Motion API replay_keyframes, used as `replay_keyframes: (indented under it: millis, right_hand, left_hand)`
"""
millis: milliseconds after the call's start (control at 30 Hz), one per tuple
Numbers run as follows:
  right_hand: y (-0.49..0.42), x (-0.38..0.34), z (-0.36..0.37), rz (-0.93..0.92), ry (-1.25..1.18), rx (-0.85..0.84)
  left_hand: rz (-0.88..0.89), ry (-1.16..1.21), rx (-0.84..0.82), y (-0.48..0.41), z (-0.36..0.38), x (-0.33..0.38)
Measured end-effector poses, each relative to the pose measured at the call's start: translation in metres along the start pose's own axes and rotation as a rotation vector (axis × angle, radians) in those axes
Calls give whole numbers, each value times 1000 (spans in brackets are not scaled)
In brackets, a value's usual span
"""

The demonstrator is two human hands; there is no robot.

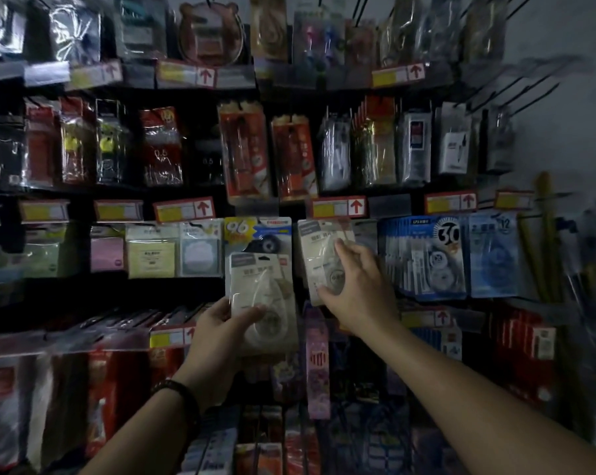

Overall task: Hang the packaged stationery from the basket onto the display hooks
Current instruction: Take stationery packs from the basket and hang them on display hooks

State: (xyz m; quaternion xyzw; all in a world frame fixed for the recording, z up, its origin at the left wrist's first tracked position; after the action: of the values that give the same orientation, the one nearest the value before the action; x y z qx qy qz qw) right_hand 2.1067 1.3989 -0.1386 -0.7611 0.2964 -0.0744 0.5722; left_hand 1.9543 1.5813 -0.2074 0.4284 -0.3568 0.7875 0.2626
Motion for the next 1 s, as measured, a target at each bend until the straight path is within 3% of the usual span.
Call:
replay_keyframes:
  millis: [333,833,1000]
  right_hand:
    - [-9,-4,14,-14,41,118]
    - [-23,-1,49,88,190,-100]
    - [1,-15,15,9,-22,67]
  left_hand:
    - [47,-21,-35,-8,1,-2]
    - [66,-89,4,-13,1,-19]
    - [73,-81,1,-15,7,-21]
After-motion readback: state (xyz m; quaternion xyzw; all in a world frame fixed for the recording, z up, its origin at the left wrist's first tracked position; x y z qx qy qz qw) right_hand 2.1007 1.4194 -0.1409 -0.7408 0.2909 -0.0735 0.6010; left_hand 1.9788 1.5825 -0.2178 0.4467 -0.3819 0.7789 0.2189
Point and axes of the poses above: each hand's wrist, its own y-axis away from the middle knuckle, its own z-axis out of the palm, x = y × z, the point moved 7 cm from there along -y, towards the middle knuckle, and after that the axes turned 9 degrees about x, right-handed, at the moved point
